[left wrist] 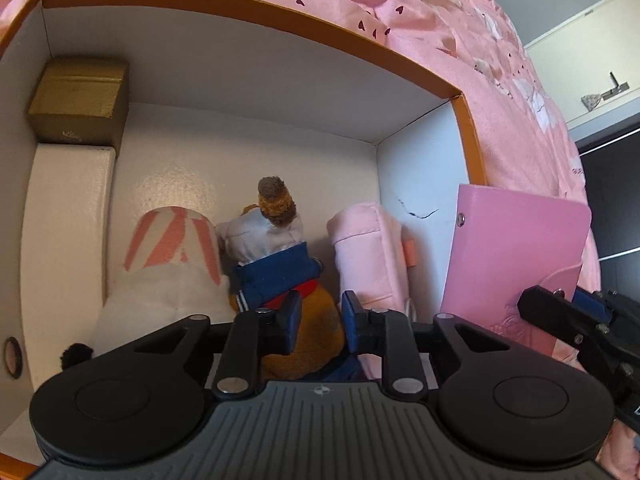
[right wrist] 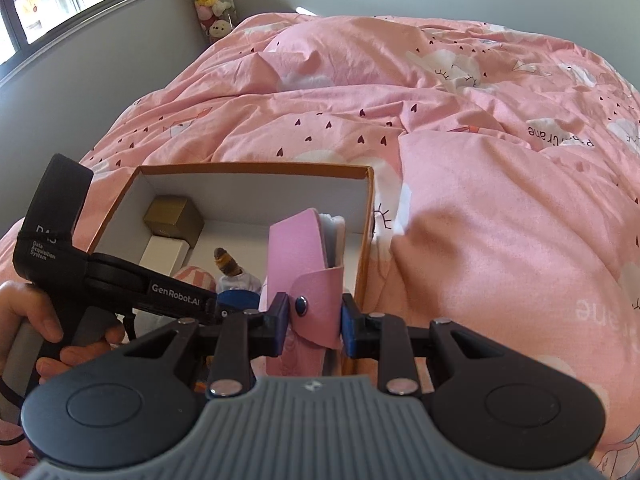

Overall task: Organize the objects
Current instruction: 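Lift the pink pouch and wallet and carry them over the shoebox, then lower the pink pouch beside the bear plush and open the left gripper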

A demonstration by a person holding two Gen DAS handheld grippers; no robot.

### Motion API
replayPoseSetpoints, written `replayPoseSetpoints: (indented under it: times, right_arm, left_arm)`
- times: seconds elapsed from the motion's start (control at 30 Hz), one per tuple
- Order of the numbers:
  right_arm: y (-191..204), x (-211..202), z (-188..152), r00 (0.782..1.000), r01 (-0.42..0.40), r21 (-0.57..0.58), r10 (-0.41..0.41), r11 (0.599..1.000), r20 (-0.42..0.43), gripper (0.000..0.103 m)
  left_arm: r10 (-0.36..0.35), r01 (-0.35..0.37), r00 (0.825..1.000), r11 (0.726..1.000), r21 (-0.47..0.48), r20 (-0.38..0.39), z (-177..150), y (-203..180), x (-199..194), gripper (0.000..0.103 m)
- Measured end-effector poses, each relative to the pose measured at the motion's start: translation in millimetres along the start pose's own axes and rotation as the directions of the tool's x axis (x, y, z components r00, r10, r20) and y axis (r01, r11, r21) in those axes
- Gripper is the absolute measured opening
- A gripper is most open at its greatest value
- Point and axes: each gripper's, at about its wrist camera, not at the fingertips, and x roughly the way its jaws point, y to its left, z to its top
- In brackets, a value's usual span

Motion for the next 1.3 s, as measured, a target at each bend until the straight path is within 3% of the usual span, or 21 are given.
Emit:
replayPoseSetpoints:
  times: [0.1,0.23,0.3,0.47,0.63,0.7,0.77,0.87,1.1,1.23,1.3]
  right_arm:
    - [6,7,2,1.000,-0.014,-0.006,0.014,1.000,-0.027,0.028]
    - [14,14,8,0.998,-0.042,-0.017,0.041,0.999,-0.041,0.028]
    - [19,20,11,0.998,-0.042,-0.028,0.041,0.999,-0.053,0.028]
    - [25,43,8,0.994,0.047,-0.091,-0.055,0.995,-0.089,0.028]
    - [18,44,5,0.994,0.033,-0.074,-0.041,0.997,-0.098,0.028]
    - [18,42,5,0.995,0.037,-0.079,-0.044,0.996,-0.094,0.028]
    - [19,40,6,0.995,0.043,-0.087,-0.051,0.995,-0.089,0.028]
    - [19,40,5,0.994,0.063,-0.108,-0.073,0.992,-0.087,0.027]
    - [16,47,-3,0.989,0.072,-0.110,-0.085,0.991,-0.117,0.027]
    - [17,47,-4,0.989,0.071,-0.112,-0.085,0.991,-0.119,0.027]
    - [17,47,-4,0.989,0.074,-0.116,-0.088,0.990,-0.120,0.027]
  left_arm:
    - [0.085,-0.085,0.996,0.995,0.056,0.002,-1,-9,3,0.026]
    - [0.089,-0.089,0.996,0.993,0.071,-0.001,-3,-9,2,0.032]
    - [0.071,-0.071,0.997,0.995,0.065,-0.001,-9,1,-5,0.032]
    - [0.037,-0.037,0.999,0.995,0.092,0.003,-18,5,-17,0.032]
    - [0.003,0.001,0.999,0.997,0.075,-0.053,-20,-2,-12,0.035]
    - [-0.002,0.005,0.997,0.999,0.036,-0.072,-21,2,-8,0.040]
    - [0.039,-0.038,0.997,0.999,0.009,-0.067,-18,4,0,0.042]
    - [0.013,-0.015,0.998,0.999,-0.032,-0.061,-19,7,6,0.052]
    - [0.057,-0.058,0.998,0.998,-0.013,-0.010,-17,-5,14,0.066]
    - [0.084,-0.084,0.996,0.996,-0.011,0.002,-15,-11,22,0.068]
    - [0.081,-0.081,0.997,0.997,-0.005,0.000,-16,-12,23,0.060]
